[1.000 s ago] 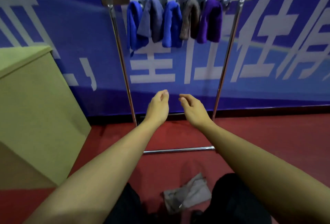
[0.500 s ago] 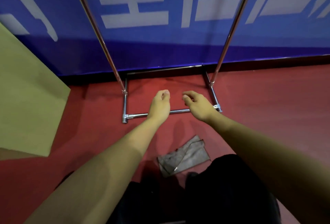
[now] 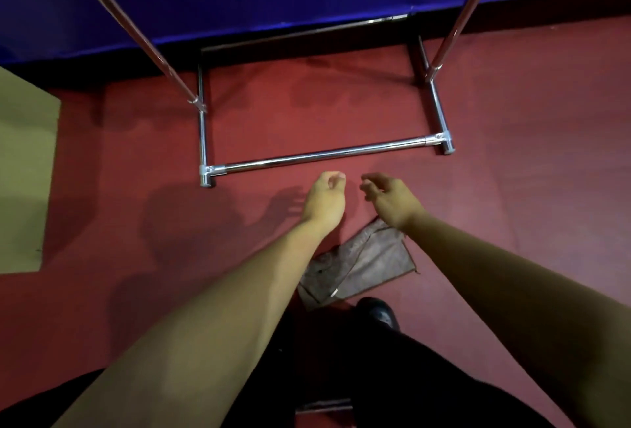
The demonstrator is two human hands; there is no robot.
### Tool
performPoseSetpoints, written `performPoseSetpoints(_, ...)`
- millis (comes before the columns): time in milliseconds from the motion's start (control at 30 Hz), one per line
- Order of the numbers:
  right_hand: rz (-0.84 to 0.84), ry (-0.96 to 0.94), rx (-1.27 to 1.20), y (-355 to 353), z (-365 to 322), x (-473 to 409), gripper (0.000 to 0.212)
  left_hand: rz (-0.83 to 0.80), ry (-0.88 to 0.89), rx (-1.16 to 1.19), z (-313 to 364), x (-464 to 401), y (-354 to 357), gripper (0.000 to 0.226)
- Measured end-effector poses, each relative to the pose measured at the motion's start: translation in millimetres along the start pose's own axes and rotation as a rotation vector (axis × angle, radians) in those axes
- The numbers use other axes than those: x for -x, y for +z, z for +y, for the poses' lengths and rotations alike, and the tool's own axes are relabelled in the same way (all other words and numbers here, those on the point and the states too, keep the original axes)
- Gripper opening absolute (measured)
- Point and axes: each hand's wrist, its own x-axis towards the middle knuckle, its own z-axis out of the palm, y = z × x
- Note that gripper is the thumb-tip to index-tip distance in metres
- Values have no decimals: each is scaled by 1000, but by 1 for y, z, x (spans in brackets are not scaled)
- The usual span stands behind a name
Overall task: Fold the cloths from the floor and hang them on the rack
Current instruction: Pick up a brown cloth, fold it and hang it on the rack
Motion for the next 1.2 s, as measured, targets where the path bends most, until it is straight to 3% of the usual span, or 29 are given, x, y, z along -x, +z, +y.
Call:
performPoseSetpoints(100,-19,49,17,14,25,-15,36,-27,-69,-19,-32,-15,17,29)
performPoseSetpoints(300,37,244,157,38,98,-43,35,-71,-173,-115,-90,-32,53,29)
performPoseSetpoints(433,212,514,138,47,131,-47,55,-78,-178,-291,-109,-41,78,39)
performPoseSetpoints(533,208,589,56,56,146,-49,56,-140,-199,-437,-122,-44,89,39)
performPoseSetpoints(667,172,535,39,61,149,-54,42,-150,-170,-440,-132,-43,91,21)
performPoseSetpoints(867,104,398,-116,55,120,-42,22,-134,-140,-333,-122,-34,67,21)
performPoseSetpoints(1200,-64,94,-9,0,22,-2,25,-7,33,-227,-47,6,-8,15)
